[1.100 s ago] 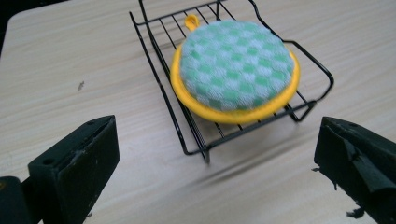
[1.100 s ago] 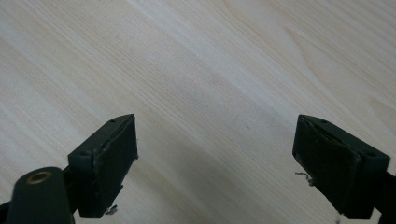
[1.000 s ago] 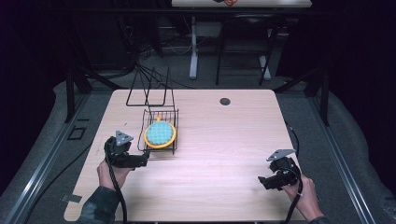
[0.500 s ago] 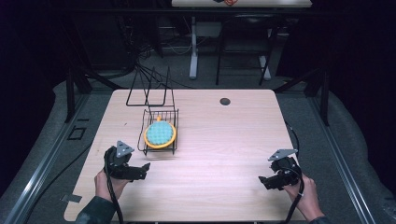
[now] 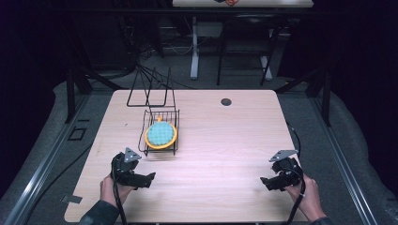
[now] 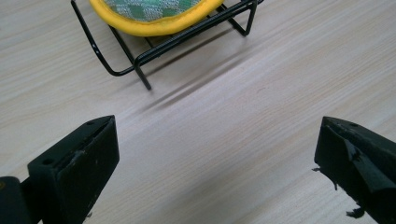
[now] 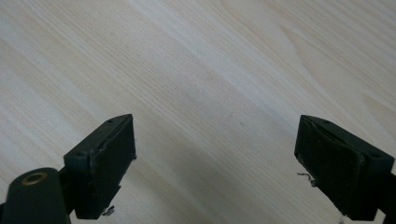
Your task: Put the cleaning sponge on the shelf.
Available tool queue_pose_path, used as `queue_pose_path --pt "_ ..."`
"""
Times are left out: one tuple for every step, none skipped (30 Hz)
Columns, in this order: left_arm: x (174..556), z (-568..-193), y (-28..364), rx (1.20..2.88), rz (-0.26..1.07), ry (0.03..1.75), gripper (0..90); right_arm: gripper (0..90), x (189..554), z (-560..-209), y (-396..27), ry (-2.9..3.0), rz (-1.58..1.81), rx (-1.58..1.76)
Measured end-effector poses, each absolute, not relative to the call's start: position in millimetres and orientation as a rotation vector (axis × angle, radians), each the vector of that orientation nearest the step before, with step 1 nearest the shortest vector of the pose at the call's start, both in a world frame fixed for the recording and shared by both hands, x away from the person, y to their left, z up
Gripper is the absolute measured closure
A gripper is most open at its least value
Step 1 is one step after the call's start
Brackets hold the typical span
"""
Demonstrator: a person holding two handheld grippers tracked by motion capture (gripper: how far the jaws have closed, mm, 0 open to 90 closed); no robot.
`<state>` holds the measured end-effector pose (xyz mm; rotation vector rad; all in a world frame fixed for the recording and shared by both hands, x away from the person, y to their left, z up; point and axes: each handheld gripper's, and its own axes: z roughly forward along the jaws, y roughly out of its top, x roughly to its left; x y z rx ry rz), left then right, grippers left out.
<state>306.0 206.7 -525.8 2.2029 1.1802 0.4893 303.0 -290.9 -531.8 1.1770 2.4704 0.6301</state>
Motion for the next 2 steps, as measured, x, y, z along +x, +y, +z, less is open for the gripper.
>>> queue_pose_path --pt "306.5 -527.0 206.2 2.209 0.487 1.179 0.0 12.2 303.0 -532.0 -290.6 2.474 0.633 1.177" --pt "307.3 -528.8 205.4 2.215 0.475 1.183 0.0 12.3 302.9 -532.1 -290.2 2.471 0.629 1.177"
